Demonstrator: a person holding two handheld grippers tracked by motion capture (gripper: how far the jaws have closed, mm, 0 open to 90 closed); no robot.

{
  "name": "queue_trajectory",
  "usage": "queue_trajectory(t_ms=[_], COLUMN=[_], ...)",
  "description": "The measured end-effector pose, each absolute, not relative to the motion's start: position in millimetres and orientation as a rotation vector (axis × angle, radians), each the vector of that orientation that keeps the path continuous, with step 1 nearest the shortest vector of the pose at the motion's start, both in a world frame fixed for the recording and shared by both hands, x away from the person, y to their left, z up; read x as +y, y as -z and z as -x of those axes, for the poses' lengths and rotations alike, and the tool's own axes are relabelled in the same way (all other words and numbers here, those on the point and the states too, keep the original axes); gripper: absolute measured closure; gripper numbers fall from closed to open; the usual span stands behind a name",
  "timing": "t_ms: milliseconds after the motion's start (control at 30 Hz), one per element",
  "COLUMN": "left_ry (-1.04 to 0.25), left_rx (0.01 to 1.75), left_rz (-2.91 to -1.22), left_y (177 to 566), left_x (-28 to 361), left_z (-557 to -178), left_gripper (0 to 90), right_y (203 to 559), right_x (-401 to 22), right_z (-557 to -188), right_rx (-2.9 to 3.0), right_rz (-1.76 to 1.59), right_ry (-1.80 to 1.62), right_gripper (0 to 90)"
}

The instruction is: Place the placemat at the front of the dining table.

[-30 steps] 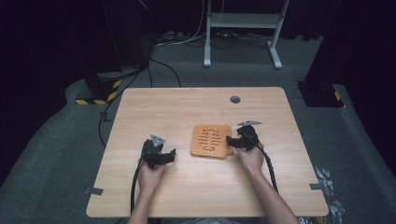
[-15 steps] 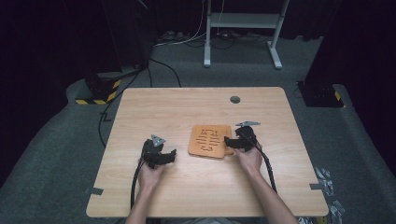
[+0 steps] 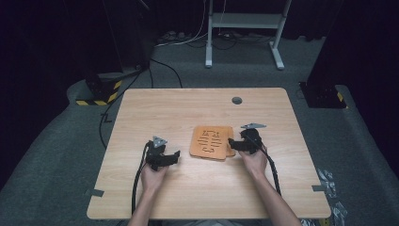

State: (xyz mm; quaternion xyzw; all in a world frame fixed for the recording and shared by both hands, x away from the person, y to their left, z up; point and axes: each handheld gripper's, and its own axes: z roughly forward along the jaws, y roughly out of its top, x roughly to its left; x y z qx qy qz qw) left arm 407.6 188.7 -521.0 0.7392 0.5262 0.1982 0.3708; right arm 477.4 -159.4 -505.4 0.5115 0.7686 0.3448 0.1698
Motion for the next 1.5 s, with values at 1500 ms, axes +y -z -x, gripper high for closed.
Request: queue_trajectory(t_ms=[1500], left_ry=[-0.411], left_rx=[1.272], left_rz=[-1.840], left_y=[494.6], left_x=[169.3], left_z=[-413.6], left_gripper=[24.9], right_y=[522.1], right_x=[-250.4], right_z=[-439.6], right_rx=[2.027], right_rz=[-1.514], right_ry=[-0.856], right_gripper=[24.8])
